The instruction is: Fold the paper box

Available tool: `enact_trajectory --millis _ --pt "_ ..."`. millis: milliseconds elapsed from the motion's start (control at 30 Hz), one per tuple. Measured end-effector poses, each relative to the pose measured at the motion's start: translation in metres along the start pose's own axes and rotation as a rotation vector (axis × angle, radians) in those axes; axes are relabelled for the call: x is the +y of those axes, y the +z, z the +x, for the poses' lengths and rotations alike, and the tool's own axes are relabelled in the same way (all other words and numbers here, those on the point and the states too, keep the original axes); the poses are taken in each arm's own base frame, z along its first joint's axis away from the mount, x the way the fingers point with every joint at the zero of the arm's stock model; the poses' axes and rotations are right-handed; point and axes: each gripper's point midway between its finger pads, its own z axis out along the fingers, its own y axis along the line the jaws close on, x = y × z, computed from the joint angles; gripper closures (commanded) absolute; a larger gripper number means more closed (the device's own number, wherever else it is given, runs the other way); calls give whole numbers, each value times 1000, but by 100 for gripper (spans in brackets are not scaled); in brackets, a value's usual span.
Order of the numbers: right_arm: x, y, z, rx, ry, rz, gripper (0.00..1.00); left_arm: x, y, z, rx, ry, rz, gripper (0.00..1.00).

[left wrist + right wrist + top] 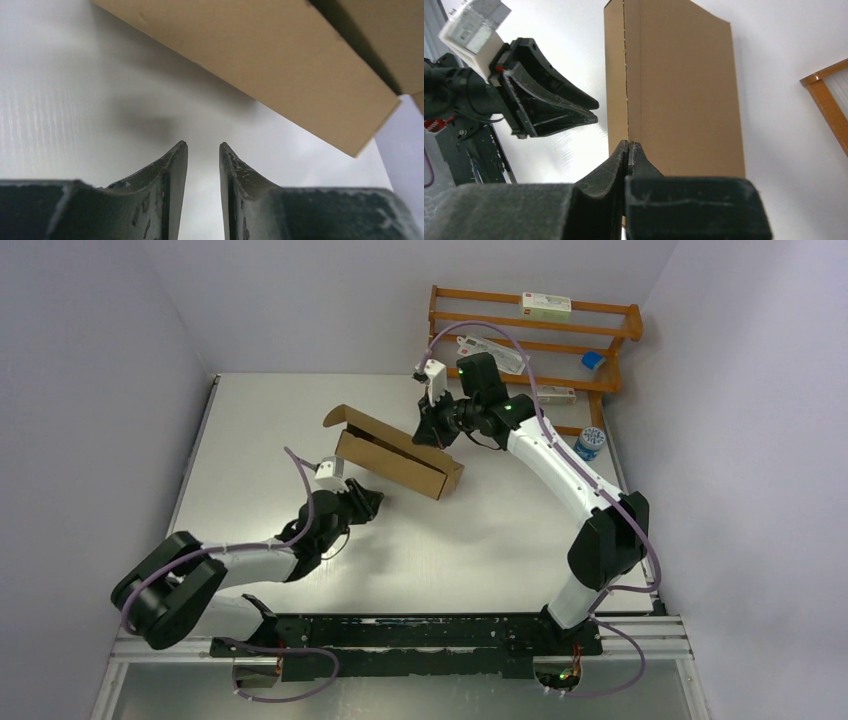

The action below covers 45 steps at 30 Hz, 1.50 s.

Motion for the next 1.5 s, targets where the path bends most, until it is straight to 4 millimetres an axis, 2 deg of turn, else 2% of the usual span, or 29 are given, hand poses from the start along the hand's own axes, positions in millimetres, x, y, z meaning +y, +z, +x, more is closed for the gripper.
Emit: enact_trajectory --millis 233,333,533,733,1000,1133,1367,1500 --pt "-2 -5 -6 -14 14 -27 100 8 33 5 -28 67 -29 65" --pt "2 -3 -3 -6 24 -55 100 8 37 1 -64 79 -28 63" --pt "9 -4 -7 -12 28 -109 100 -24 26 -27 -178 120 29 60" --pt "10 -11 -19 -38 19 -127 100 -41 10 -44 -249 122 58 61" --pt "10 -1 -16 -24 17 -170 100 -52 -8 -43 -249 104 91 60" --pt "10 3 -15 -17 7 -183 99 -52 -10 -42 -242 95 88 60" --pt "-3 14 -19 6 -29 -170 97 -38 -1 -30 -216 123 29 59" --pt "-12 16 -25 -1 -65 -136 95 -44 14 -32 -206 143 9 60"
